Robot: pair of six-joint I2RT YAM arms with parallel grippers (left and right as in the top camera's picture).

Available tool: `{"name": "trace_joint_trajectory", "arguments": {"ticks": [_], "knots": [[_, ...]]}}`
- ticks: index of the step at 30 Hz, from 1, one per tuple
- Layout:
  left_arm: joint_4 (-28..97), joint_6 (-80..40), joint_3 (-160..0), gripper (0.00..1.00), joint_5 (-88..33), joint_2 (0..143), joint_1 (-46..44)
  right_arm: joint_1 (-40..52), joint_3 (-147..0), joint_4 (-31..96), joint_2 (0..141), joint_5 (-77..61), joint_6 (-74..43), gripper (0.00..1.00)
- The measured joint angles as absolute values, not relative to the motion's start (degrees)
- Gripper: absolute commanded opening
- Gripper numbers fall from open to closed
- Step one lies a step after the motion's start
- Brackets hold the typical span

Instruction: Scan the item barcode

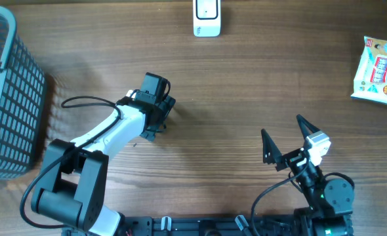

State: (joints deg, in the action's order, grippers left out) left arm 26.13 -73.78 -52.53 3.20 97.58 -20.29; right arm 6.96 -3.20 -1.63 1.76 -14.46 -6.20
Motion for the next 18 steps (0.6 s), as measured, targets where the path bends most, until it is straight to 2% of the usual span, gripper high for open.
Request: {"name": "trace_joint_trajectory", "arguments": {"ticks": [8, 13, 18], "knots": [[26.13, -73.80, -52.53, 1.00, 3.18, 97.58, -20.29, -0.36, -0.71, -6.04, 1.10, -13.41, -6.20, 1.00], [26.11, -73.78, -52.53, 1.00, 3.20, 97.58, -20.29, -3.20, -0.43, -0.62, 0.99, -11.84, -5.96, 1.00], [26.11, -73.80, -52.53, 1.00, 3.20, 97.58, -20.29, -3.20, -0.40, -0.43, 0.99, -10.87, -5.06, 1.00]]}}
